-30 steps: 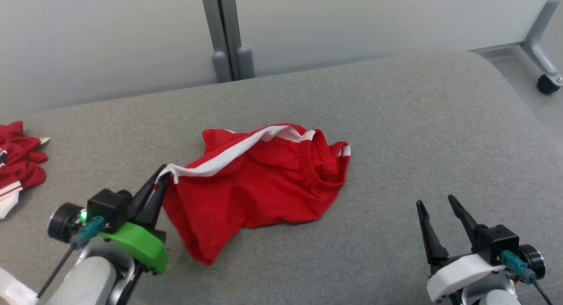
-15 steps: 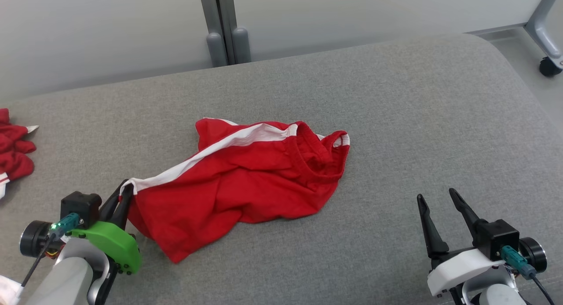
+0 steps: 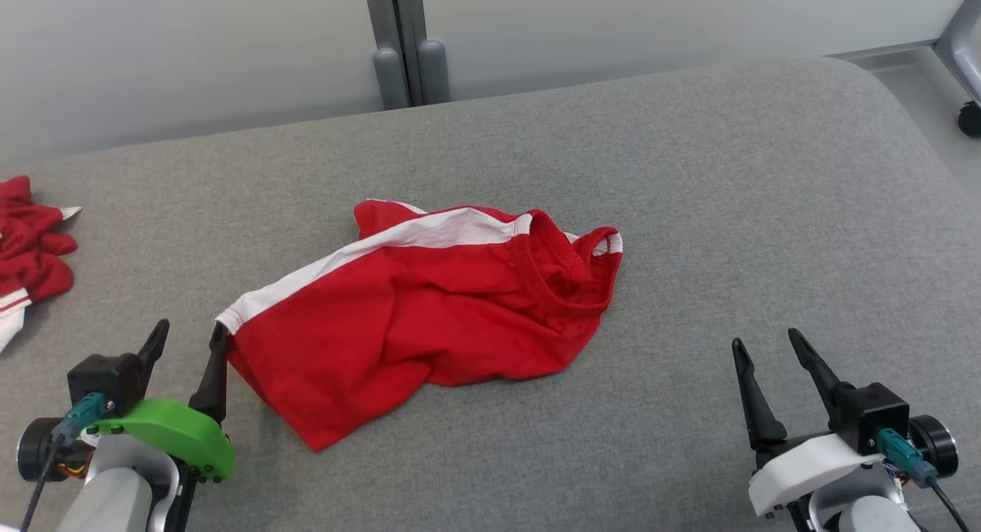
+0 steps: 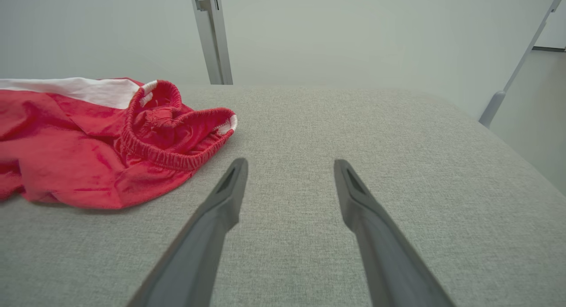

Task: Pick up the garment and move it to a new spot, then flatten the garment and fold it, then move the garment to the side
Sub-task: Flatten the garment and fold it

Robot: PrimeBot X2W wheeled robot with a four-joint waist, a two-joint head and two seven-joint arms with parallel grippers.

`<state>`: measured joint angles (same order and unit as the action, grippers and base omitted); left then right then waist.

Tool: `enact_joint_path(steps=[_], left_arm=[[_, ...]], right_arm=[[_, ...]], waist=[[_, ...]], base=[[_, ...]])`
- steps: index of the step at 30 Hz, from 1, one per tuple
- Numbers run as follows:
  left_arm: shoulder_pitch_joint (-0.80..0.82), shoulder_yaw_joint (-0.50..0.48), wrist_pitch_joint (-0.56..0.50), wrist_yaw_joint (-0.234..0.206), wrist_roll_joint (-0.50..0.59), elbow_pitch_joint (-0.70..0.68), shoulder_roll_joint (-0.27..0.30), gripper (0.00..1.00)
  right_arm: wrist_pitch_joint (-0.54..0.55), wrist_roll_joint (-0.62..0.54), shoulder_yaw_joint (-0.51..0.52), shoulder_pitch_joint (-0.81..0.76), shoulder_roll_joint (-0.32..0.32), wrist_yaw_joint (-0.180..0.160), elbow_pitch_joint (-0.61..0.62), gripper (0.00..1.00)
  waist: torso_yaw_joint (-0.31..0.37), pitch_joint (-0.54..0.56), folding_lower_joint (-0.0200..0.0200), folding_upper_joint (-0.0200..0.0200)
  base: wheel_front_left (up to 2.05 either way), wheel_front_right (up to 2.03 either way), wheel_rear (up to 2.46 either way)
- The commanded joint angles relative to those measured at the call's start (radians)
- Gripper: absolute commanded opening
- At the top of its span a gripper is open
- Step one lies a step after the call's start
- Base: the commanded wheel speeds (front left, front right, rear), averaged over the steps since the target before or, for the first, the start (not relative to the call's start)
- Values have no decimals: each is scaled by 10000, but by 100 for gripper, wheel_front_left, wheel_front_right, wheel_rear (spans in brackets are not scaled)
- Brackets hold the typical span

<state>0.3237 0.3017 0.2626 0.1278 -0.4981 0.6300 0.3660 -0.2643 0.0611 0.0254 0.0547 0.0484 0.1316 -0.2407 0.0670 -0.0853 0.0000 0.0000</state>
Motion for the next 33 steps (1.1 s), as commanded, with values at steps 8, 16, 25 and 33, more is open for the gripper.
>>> enact_joint_path(steps=[8,16,25,33], left_arm=[[-1228,-1138,19,43,422,-890,-588,100],[-2307,-1822,19,42,1024,-2042,-1948,100],[-3292,-2390,20,37,1503,-2799,-2846,100],[-3789,-2614,20,37,1759,-3122,-3080,100]], right_arm=[[-2,41,-83,-315,36,-18,-43,100],[-2,84,-112,-429,38,-18,2,100],[-2,189,-204,-467,38,-18,33,100],[-2,330,-306,-488,36,-18,-65,100]], waist=[[-323,691,0,0],[-421,1137,0,0],[-410,1408,0,0],[-354,1444,0,0]], base=[[0,0,0],[0,0,0],[0,0,0],[0,0,0]])
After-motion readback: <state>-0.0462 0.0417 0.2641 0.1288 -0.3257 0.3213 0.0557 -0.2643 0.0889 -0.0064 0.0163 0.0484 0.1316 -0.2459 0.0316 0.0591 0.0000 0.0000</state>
